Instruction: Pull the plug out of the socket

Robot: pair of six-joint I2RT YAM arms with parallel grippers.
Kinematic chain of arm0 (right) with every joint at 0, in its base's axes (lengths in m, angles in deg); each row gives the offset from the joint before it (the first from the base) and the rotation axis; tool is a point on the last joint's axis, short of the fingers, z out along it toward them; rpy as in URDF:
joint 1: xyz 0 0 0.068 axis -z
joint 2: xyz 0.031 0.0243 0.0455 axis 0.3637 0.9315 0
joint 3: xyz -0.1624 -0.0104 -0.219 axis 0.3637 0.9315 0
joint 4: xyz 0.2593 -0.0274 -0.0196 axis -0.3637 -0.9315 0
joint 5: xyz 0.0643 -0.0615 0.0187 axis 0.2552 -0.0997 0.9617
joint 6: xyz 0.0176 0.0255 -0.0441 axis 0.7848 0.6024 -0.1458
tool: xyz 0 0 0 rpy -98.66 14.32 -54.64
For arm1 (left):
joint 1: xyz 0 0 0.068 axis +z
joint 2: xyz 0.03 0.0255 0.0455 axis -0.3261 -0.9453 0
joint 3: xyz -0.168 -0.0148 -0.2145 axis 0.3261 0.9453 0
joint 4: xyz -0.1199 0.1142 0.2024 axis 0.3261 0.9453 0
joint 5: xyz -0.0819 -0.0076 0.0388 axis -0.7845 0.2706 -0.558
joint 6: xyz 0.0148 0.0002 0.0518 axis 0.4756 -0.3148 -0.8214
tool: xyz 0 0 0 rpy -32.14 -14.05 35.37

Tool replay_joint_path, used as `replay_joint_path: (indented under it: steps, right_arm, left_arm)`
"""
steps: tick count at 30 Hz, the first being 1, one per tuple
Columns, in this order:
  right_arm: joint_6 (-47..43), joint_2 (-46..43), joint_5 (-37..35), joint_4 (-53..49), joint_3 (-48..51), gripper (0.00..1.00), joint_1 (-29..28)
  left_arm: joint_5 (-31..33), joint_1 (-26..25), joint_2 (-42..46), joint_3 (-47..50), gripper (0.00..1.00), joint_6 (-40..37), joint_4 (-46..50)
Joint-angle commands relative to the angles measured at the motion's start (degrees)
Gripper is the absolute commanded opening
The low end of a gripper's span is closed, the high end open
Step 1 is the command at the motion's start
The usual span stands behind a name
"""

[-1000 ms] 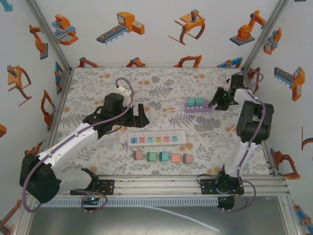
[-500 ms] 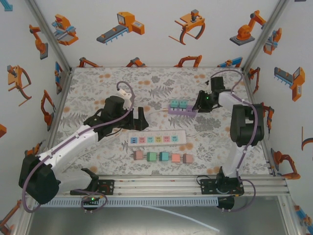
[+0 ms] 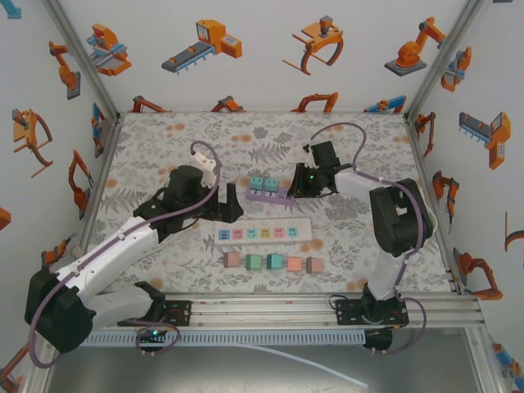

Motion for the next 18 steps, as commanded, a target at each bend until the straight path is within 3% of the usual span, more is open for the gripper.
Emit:
replay_joint_path:
  steps: [1, 10, 18]
  right_arm:
    - [-3.41, 2.39, -1.66, -3.02, 2.69, 0.31, -3.49]
    - [-4.42, 2.46, -2.75, -3.61, 0.32, 0.32, -6.08]
    - [-4.85, -7.03, -5.29, -5.62, -0.88, 0.4, -6.09]
  left_arm:
    - [1.96, -0.1, 2.83, 0.97, 0.97, -1.29, 1.03]
    - [5.54, -0.02, 6.4, 2.35, 0.97, -1.27, 2.53]
    - [6.93, 1.37, 5.44, 2.03, 0.97, 2.73, 2.46]
